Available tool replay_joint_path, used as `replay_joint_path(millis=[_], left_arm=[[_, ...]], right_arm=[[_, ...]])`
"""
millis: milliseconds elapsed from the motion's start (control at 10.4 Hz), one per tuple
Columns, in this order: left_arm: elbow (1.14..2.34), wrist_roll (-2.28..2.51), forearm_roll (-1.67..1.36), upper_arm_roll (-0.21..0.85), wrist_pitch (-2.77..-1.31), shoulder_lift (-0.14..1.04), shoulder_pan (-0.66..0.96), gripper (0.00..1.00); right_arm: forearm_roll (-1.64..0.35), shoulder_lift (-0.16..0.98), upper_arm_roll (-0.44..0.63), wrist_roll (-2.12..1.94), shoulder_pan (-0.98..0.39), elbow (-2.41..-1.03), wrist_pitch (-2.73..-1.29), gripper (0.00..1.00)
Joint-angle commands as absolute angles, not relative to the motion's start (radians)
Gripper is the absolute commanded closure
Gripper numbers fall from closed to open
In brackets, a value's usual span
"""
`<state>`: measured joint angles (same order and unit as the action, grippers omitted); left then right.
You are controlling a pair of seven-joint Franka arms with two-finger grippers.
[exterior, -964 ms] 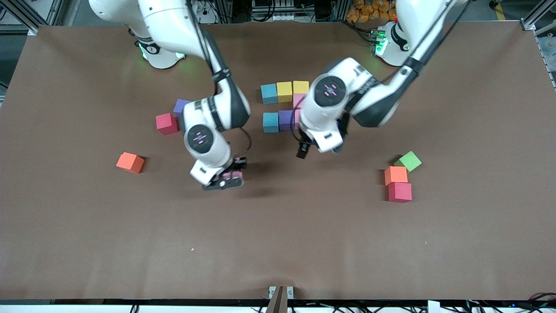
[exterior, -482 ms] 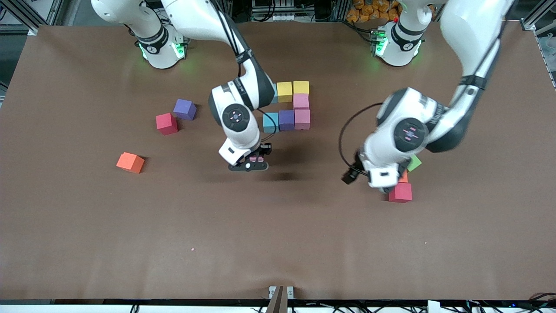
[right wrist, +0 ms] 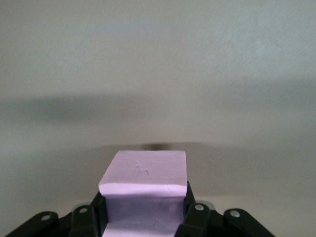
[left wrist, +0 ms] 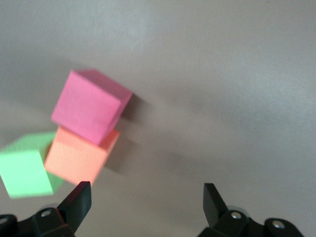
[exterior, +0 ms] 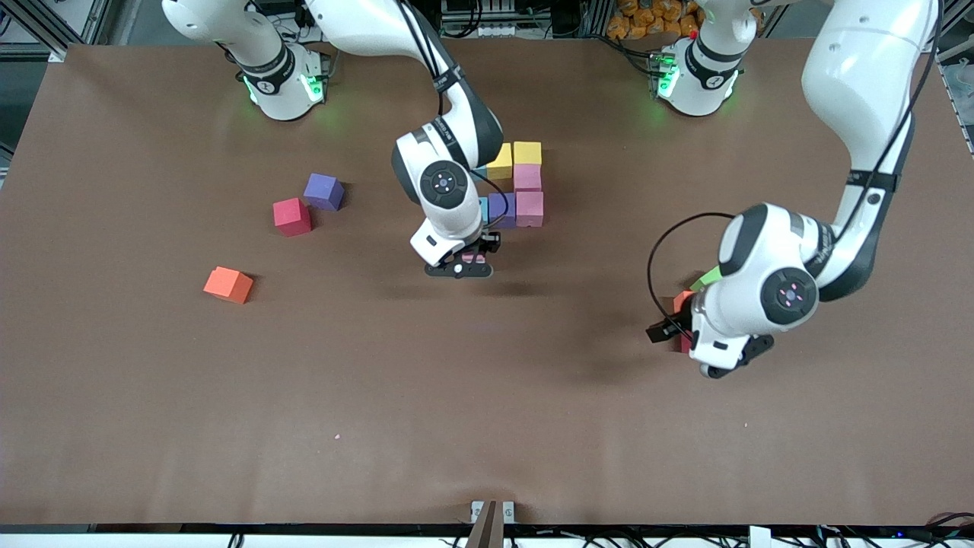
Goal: Form number 2 with 11 blocks
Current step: 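Place pink below cyan with the right gripper while the left gripper grasps magenta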
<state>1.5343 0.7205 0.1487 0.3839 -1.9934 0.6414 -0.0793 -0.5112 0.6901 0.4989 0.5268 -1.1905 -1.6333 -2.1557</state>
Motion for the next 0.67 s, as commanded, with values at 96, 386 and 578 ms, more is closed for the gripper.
replay_joint_path(millis=[96,386,578], left_arm=[[1.473,0.508,0.224,0.348,-1.976,0.678,-0.069,0.00],[1.462,0.445,0.224,0.337,-1.983,0.706,-0.066,0.00],[1.462,0.401,0.250,0.328,-1.988,0.722,-0.069,0.00]], right_arm=[[-0.525,0.706,0.502,0.555,-1.223,-1.651,-2.181,0.41],[-0.522,0.722,0.502,0.557,-1.241,-1.664,-2.198,0.41],[-0.520,0.739,0.502,0.557,-1.247,-1.667,-2.212,0.41]])
